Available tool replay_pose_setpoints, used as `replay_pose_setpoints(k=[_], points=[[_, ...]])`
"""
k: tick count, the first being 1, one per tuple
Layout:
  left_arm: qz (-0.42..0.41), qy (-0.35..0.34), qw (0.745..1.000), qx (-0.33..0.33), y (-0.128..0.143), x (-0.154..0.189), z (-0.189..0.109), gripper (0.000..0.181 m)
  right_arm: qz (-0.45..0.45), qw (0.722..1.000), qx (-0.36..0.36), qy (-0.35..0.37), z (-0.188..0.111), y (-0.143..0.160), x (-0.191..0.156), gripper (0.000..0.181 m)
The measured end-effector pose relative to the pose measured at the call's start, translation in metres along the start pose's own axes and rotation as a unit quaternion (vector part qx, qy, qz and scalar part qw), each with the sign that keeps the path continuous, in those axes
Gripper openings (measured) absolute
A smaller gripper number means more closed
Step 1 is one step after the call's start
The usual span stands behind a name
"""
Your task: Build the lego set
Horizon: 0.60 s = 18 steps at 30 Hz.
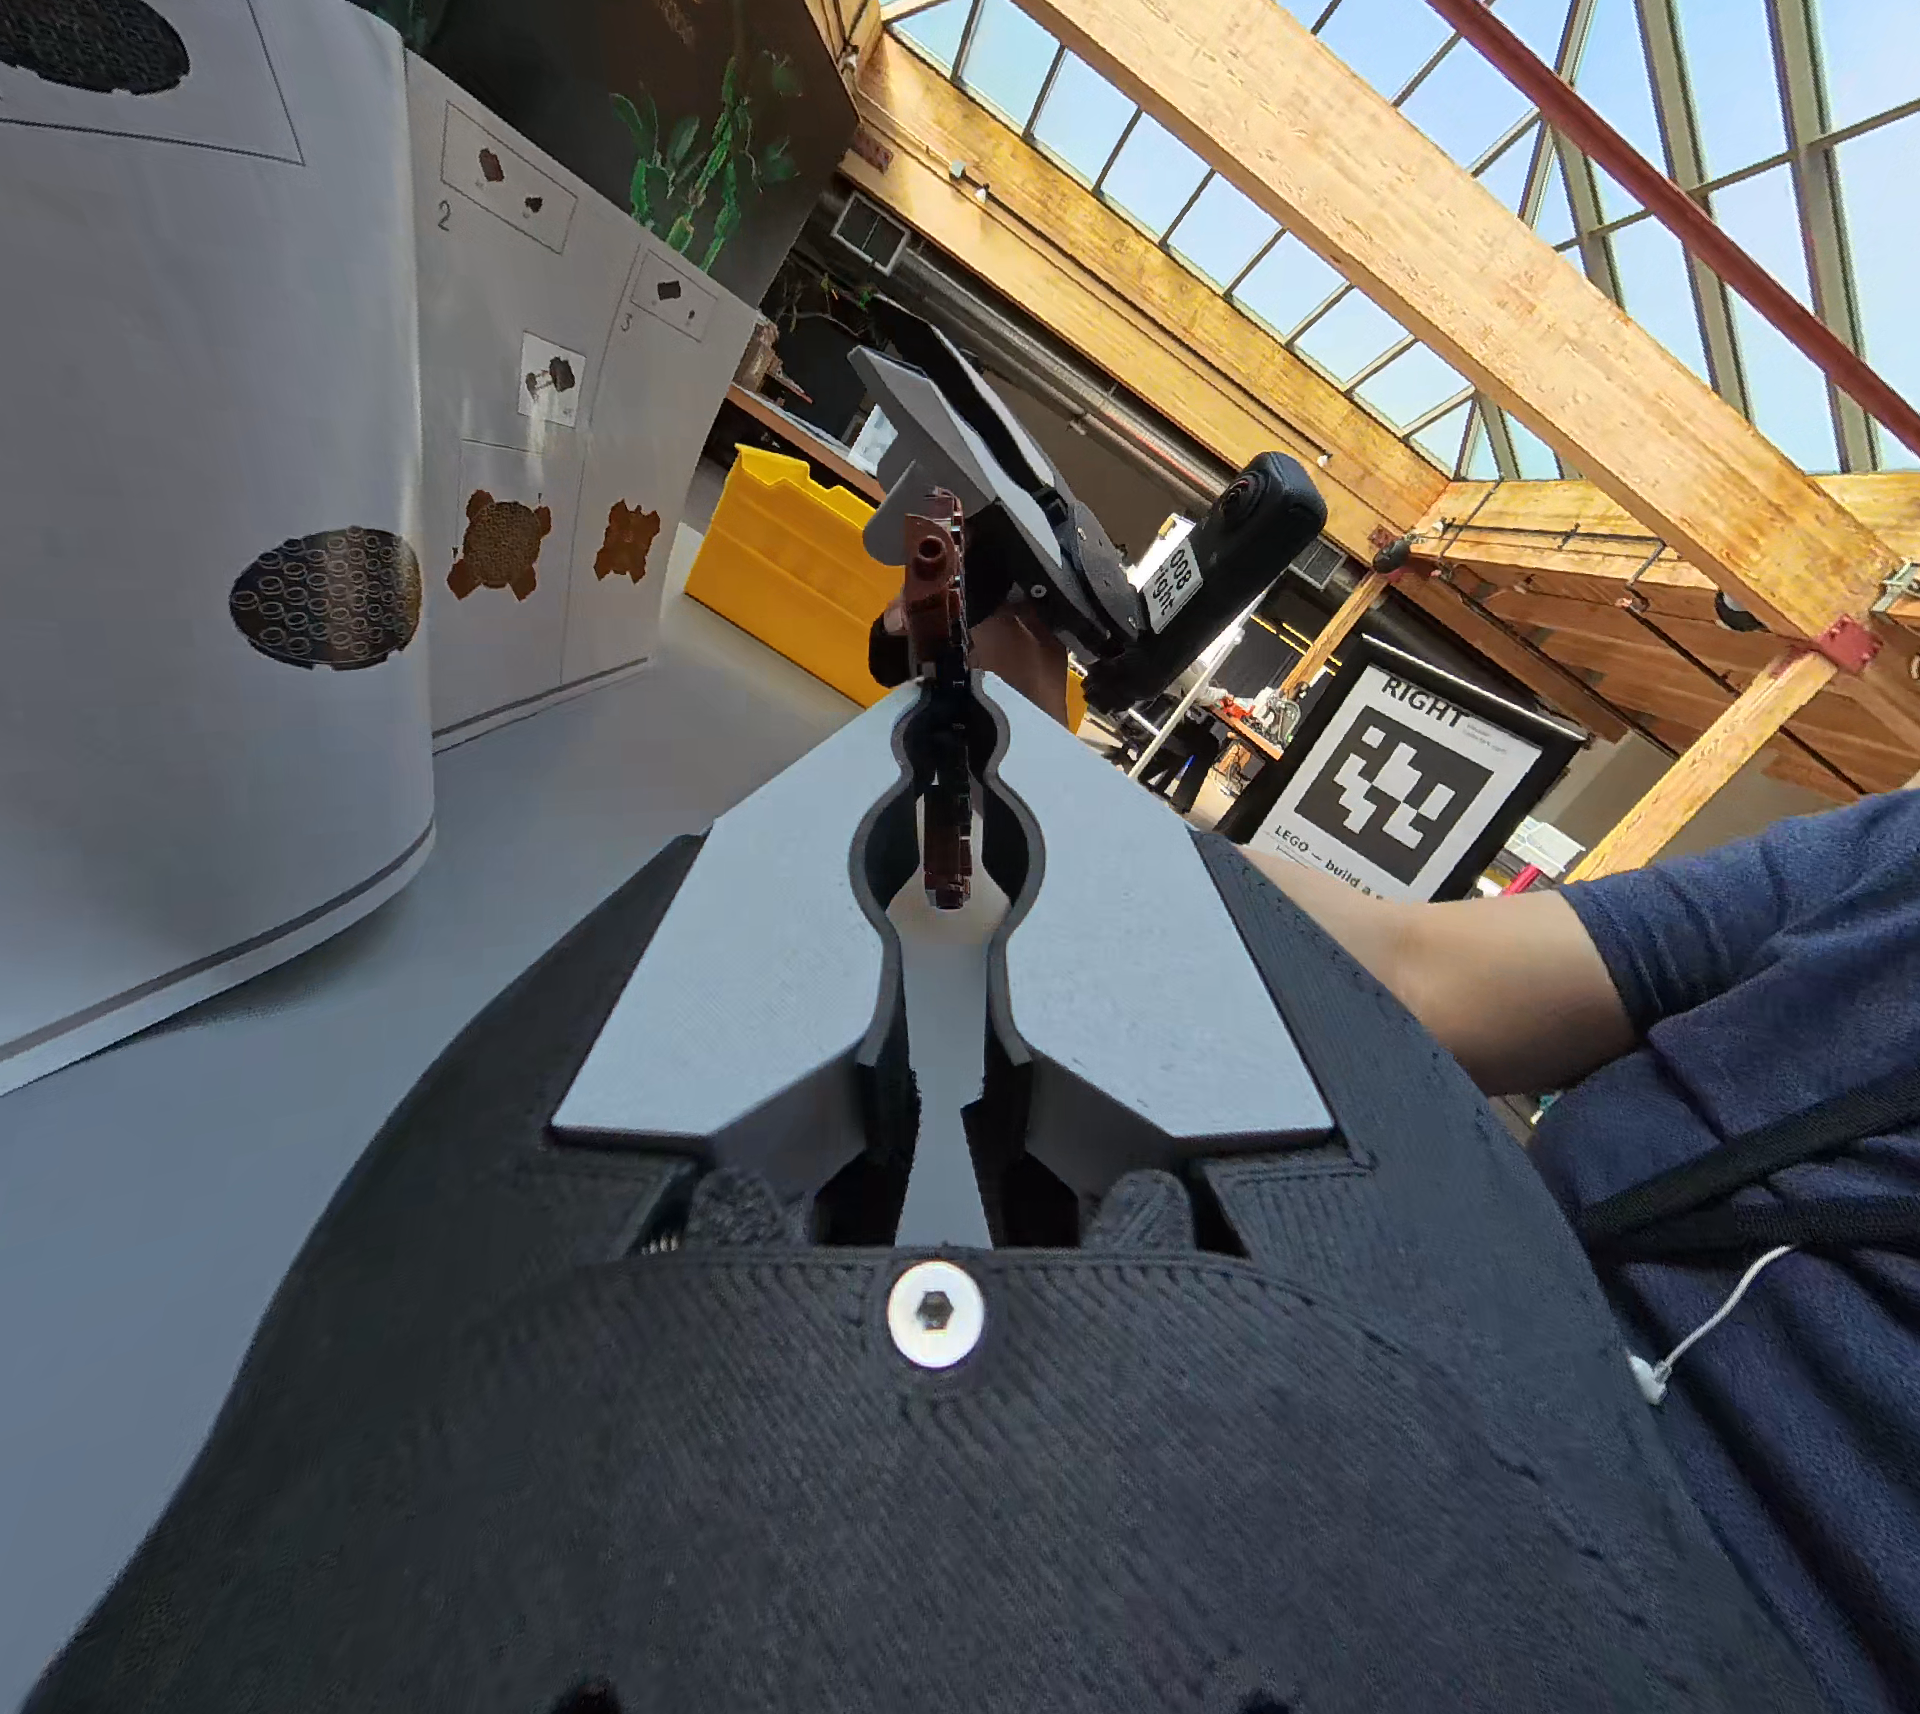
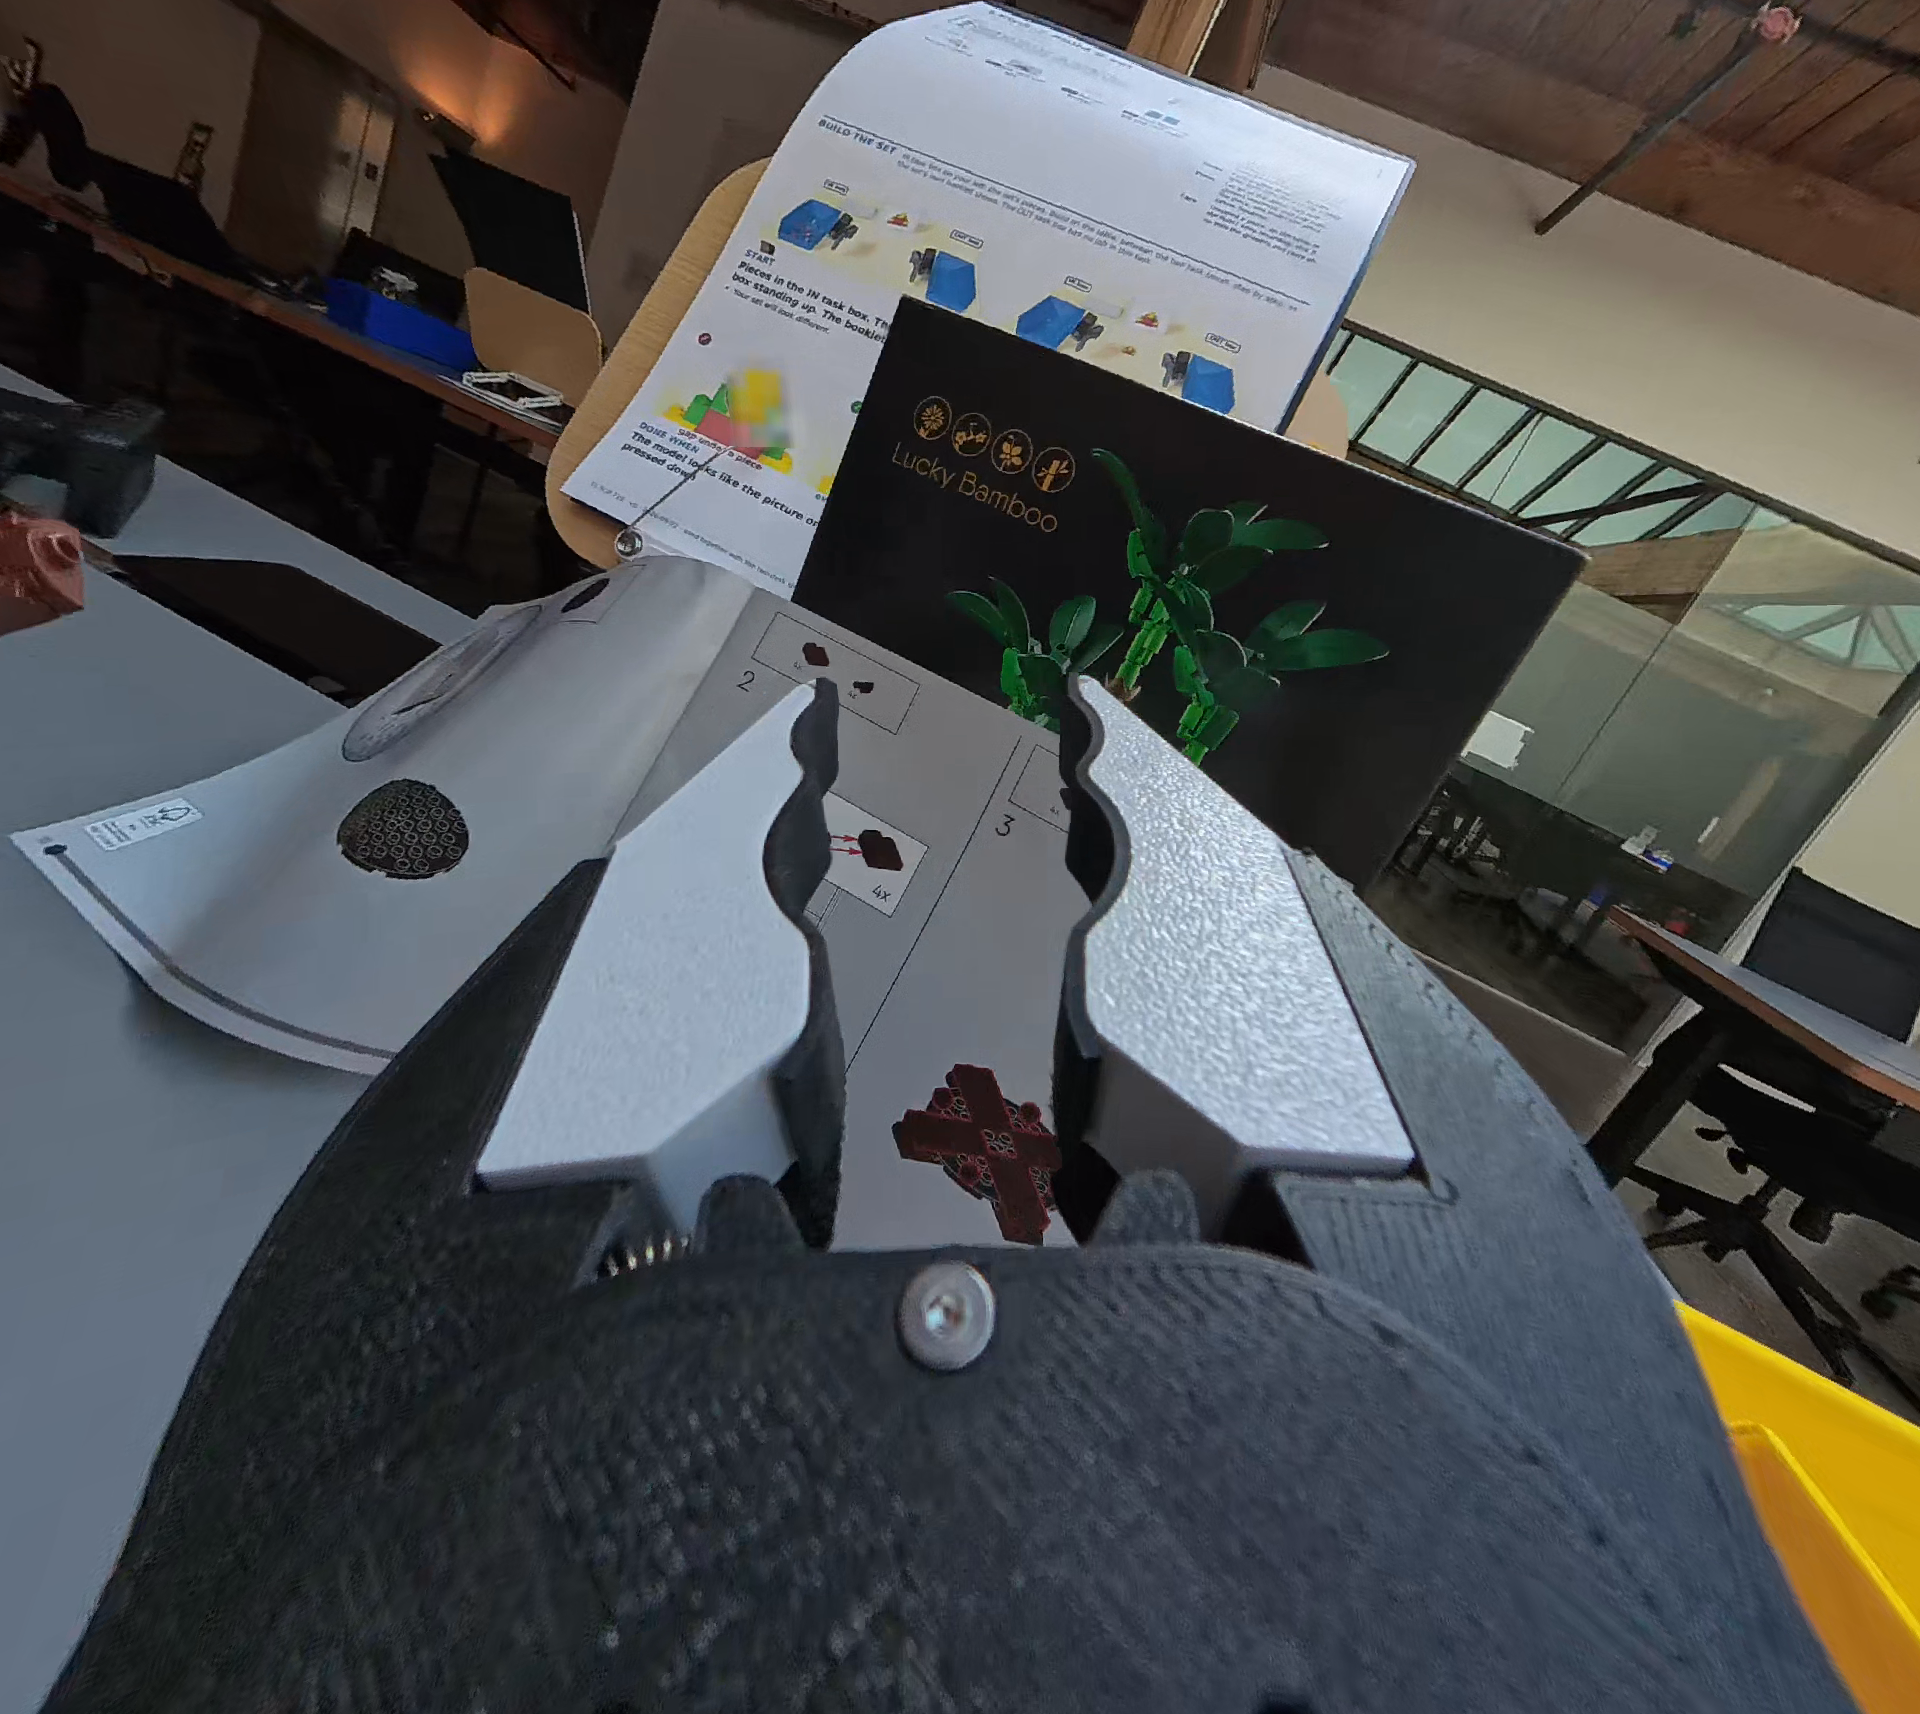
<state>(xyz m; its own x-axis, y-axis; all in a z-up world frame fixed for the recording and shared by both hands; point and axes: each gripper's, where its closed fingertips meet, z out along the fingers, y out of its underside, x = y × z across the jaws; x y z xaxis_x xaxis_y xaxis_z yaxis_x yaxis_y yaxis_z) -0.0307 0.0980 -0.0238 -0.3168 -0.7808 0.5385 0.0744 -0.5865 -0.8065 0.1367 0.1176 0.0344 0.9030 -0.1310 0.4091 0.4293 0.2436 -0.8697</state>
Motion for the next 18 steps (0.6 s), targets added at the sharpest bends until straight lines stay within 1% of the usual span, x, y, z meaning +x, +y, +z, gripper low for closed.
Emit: replay_pose_setpoints(k=[1,2,3,4,5,8,9,10,12,15,18], points=[[0.007,0.003,1.000,0.011,-0.001,0.002,0.003,0.001,0.006,1.000,-0.001,0.005,0.000,0.004,0.001,0.039],[0.015,0.002,1.000,0.015,-0.001,0.002,0.007,0.001,0.017,1.000,0.002,-0.008,0.002,0.004,-0.002,0.038],[0.024,-0.003,1.000,0.013,0.001,-0.001,0.011,0.002,0.028,0.999,-0.002,-0.026,0.003,0.002,-0.006,0.038],[0.029,-0.012,0.999,0.014,0.002,-0.006,0.017,0.001,0.035,0.999,-0.003,-0.029,0.002,-0.001,-0.006,0.037],[0.029,-0.016,0.999,0.022,0.002,-0.012,0.024,0.001,0.042,0.999,0.001,-0.031,0.000,-0.005,-0.006,0.032],[-0.019,0.000,0.999,0.038,0.007,-0.024,0.041,0.001,0.042,0.997,-0.011,-0.058,-0.010,-0.006,-0.012,0.022],[-0.037,0.003,0.999,0.035,0.009,-0.026,0.044,0.001,0.032,0.998,-0.015,-0.048,-0.011,-0.005,-0.008,0.020],[-0.039,0.010,0.999,0.033,0.008,-0.023,0.044,0.001,0.027,0.999,-0.012,-0.041,-0.012,-0.005,-0.005,0.020],[-0.027,0.000,0.999,0.036,0.008,-0.023,0.041,0.001,0.035,0.997,-0.023,-0.062,-0.010,0.003,-0.008,0.014],[-0.024,-0.008,0.998,0.052,0.007,-0.016,0.037,0.001,0.073,0.993,-0.039,-0.087,-0.009,0.011,-0.013,0.008],[-0.026,-0.017,0.999,0.032,0.016,-0.010,0.037,0.001,0.100,0.988,-0.049,-0.108,-0.012,0.014,-0.018,0.004]])
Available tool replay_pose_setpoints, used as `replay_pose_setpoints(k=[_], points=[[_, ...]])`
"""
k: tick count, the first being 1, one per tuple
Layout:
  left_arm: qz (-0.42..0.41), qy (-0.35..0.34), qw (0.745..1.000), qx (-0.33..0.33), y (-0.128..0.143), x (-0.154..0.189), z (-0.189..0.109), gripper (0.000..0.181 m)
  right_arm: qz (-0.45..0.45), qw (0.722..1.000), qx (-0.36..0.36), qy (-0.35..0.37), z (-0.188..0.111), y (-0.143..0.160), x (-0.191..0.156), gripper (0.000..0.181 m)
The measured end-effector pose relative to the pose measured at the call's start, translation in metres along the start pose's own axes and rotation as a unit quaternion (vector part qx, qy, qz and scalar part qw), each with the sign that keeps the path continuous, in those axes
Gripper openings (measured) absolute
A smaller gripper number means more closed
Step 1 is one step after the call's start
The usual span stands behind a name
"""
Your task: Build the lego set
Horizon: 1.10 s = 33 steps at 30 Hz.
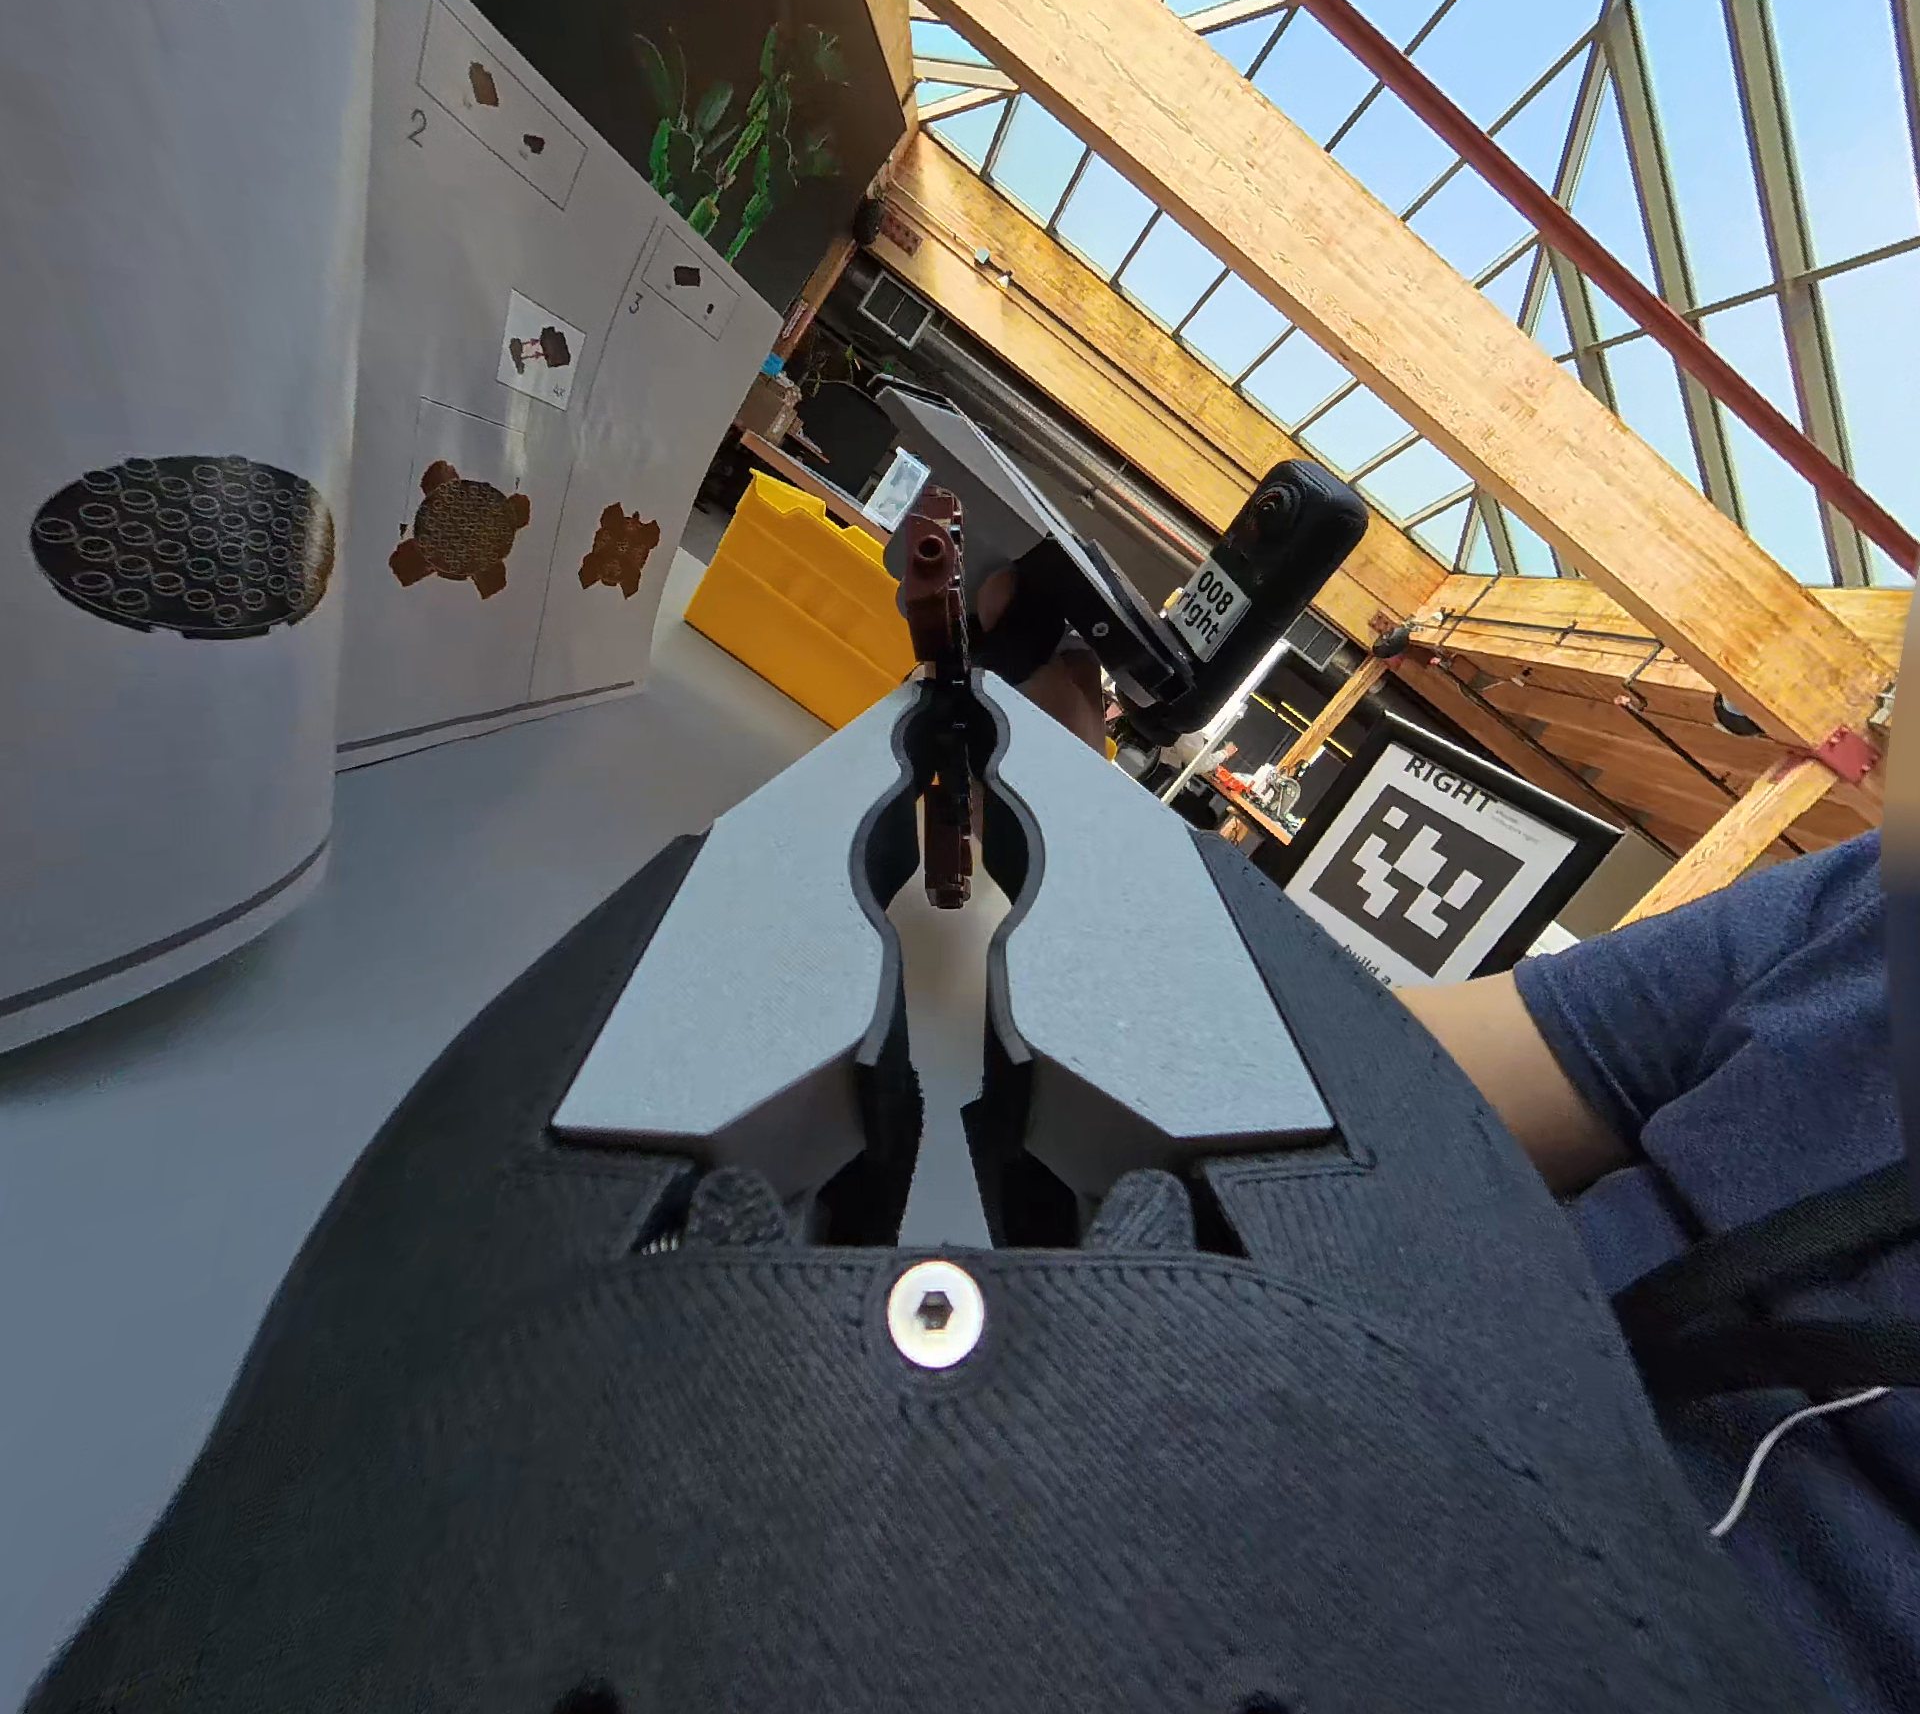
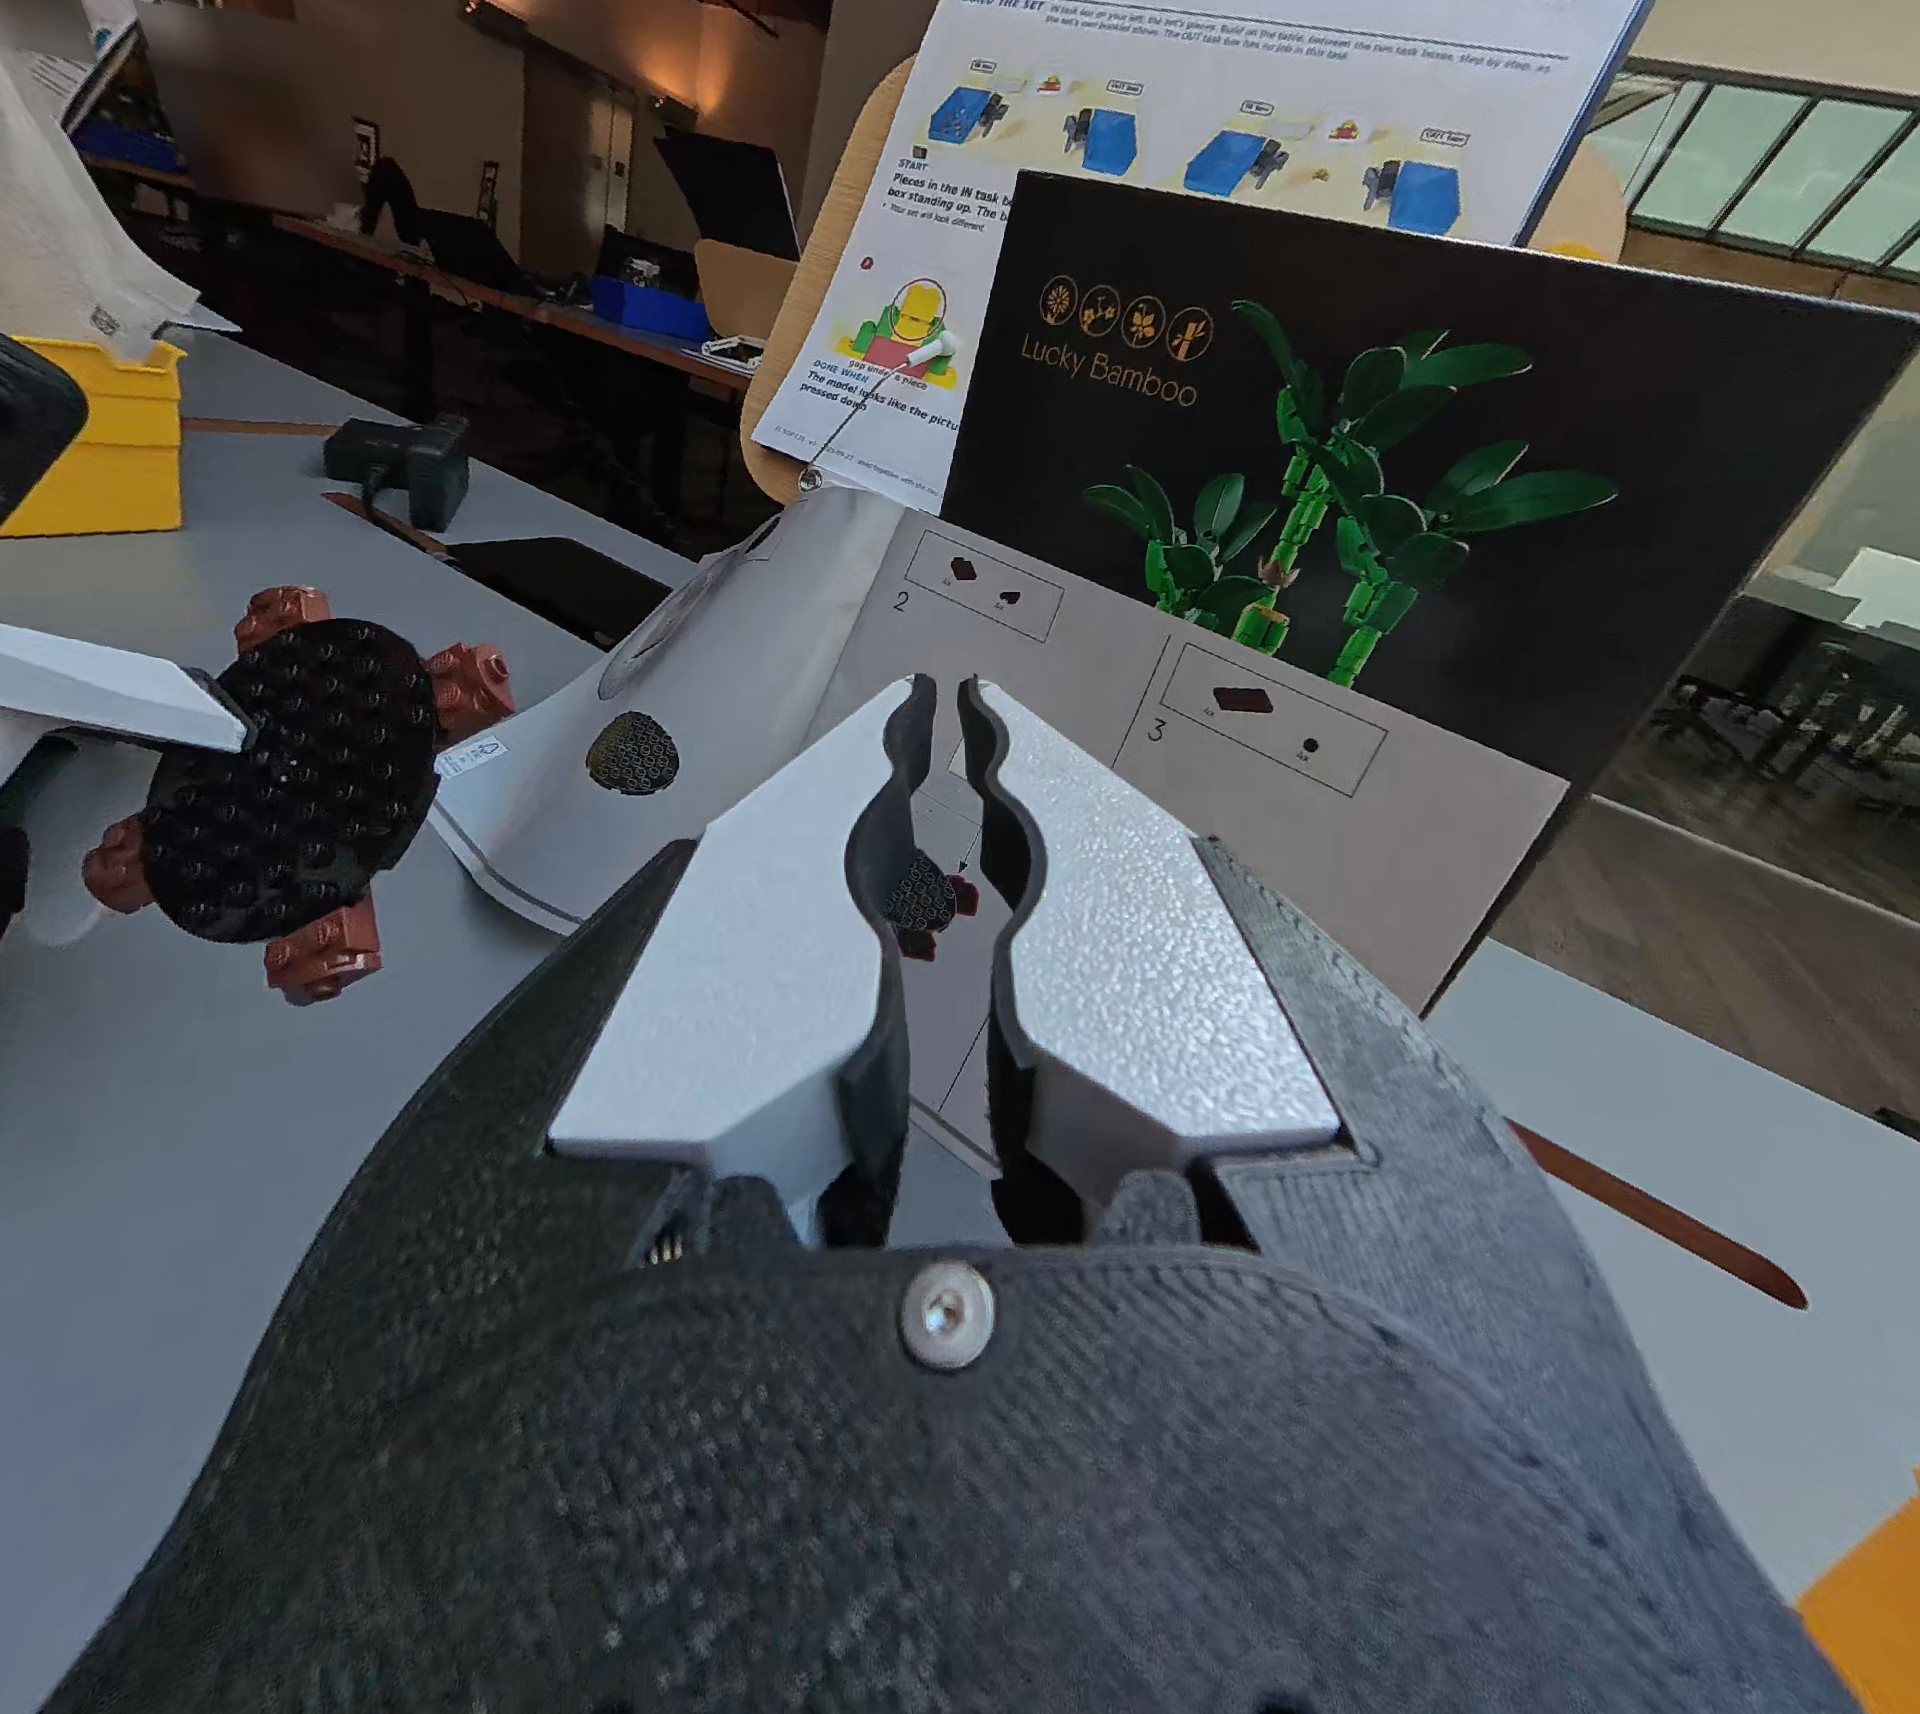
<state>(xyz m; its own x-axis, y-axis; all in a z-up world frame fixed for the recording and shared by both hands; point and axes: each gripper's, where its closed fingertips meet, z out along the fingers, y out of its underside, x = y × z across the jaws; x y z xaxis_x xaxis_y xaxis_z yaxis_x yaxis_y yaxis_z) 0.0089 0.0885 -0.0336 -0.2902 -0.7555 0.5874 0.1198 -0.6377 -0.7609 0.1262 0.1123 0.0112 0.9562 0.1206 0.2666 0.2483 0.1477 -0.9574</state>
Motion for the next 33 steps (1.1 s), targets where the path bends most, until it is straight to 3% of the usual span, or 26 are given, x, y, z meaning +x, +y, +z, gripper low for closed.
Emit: replay_pose_setpoints(k=[5,10,19,24,33], points=[[0.011,-0.017,0.999,-0.030,0.008,-0.001,-0.002,0.002,0.037,0.999,-0.019,-0.036,-0.012,0.005,-0.019,0.000],[-0.025,-0.005,0.999,-0.032,0.010,-0.006,-0.003,0.002,0.100,0.979,-0.022,-0.174,-0.012,0.002,-0.066,0.000],[-0.041,-0.011,0.999,-0.029,0.009,-0.012,-0.003,0.001,0.165,0.963,-0.026,-0.213,-0.010,0.008,-0.069,0.000],[-0.024,-0.014,0.999,-0.041,0.013,-0.009,-0.001,0.001,0.130,0.964,-0.047,-0.225,-0.007,0.016,-0.079,0.000],[0.048,-0.023,0.997,-0.056,0.007,0.002,-0.001,0.002,0.060,0.986,-0.041,-0.150,-0.009,0.013,-0.057,0.000]])
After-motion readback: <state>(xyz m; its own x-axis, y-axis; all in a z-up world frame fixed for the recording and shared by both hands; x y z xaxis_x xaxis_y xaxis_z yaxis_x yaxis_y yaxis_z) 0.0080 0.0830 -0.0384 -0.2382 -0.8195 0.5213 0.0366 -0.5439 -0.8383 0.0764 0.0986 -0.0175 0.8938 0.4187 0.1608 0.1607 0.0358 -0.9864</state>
